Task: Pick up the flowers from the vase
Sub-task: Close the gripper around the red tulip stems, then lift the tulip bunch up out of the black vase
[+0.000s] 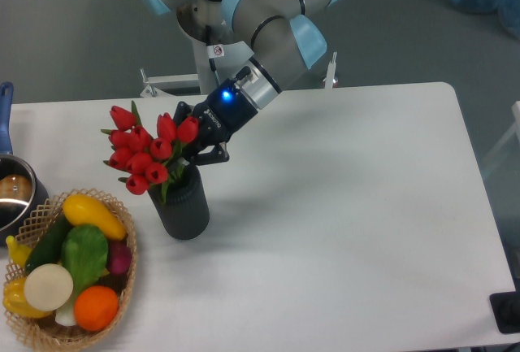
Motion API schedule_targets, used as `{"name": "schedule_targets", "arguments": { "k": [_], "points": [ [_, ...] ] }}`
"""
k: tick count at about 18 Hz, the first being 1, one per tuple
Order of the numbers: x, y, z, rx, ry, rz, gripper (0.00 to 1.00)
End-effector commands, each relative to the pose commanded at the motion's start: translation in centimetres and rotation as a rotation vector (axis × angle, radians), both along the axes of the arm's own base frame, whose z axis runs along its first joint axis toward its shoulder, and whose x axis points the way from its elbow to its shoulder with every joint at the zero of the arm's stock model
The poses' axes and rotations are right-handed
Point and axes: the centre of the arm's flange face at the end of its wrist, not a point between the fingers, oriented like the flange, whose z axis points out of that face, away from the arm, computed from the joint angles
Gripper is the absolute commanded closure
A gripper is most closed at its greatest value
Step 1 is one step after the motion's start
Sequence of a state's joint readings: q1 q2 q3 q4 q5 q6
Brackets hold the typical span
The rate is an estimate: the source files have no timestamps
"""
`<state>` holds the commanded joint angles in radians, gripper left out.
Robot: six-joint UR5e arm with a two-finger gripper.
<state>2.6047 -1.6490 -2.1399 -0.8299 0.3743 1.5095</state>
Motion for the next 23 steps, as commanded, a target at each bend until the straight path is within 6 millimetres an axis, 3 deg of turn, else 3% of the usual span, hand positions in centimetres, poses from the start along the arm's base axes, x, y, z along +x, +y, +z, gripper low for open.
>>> {"name": "schedule_targets", "arguments": {
  "k": [5, 18, 23],
  "points": [
    [0.1, 0.1, 2.3, 0.049, -0.06, 0.016, 0.82],
    [-3.2, 0.0, 10.9, 0.073, -0.25, 0.124, 0.82],
    [-3.4, -0.1, 11.4, 0.075, -0.272, 0.131, 0.82]
  ]
}}
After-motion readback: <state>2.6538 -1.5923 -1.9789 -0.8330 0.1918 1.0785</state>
